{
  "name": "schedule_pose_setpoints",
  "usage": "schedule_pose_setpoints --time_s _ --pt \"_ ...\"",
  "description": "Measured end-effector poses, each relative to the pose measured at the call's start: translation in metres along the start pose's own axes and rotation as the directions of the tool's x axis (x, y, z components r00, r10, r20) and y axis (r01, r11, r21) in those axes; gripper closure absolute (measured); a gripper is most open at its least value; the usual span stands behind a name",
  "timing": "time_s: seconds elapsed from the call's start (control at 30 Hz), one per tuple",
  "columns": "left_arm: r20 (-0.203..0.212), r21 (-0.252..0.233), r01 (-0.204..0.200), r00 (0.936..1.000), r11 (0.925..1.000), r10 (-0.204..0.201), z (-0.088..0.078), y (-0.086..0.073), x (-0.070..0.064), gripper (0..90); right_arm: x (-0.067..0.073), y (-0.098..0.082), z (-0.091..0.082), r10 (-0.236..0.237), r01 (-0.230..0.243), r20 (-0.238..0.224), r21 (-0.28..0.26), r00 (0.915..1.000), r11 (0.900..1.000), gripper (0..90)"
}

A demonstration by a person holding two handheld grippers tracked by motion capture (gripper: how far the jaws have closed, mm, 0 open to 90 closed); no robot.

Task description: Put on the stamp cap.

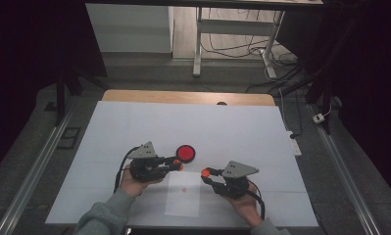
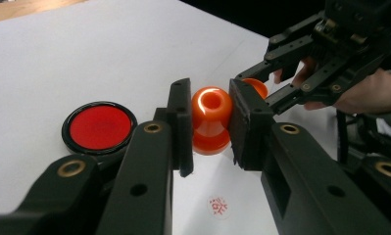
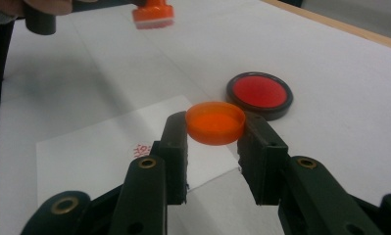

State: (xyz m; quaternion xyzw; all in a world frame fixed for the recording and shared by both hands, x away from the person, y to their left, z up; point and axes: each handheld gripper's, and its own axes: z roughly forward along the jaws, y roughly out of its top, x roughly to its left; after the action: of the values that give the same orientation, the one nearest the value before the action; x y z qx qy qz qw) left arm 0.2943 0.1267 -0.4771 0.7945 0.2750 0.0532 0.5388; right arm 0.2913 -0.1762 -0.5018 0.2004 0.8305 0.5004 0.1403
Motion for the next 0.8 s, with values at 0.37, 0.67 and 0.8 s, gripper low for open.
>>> schedule_pose_setpoints --time_s 0.37,0.67,0.8 --pt "0.014 -0.010 -0.002 0.9999 0.9999 0.002 -0.004 -0.001 -0.006 72.2 0.015 0.006 0.016 -0.007 0.007 -0.039 0.009 0.9992 1.000 64.2" --pt "0.005 -0.015 0.000 1.0000 0.9999 0.000 -0.005 -0.001 -0.008 72.2 0.021 0.008 0.024 -0.017 0.017 -0.068 0.008 0.9975 1.000 64.3" --pt "0.013 -0.017 0.002 0.9999 0.9999 -0.002 -0.004 -0.001 -0.009 72.2 0.023 0.010 0.027 -0.017 0.018 -0.071 0.006 0.9973 1.000 64.2"
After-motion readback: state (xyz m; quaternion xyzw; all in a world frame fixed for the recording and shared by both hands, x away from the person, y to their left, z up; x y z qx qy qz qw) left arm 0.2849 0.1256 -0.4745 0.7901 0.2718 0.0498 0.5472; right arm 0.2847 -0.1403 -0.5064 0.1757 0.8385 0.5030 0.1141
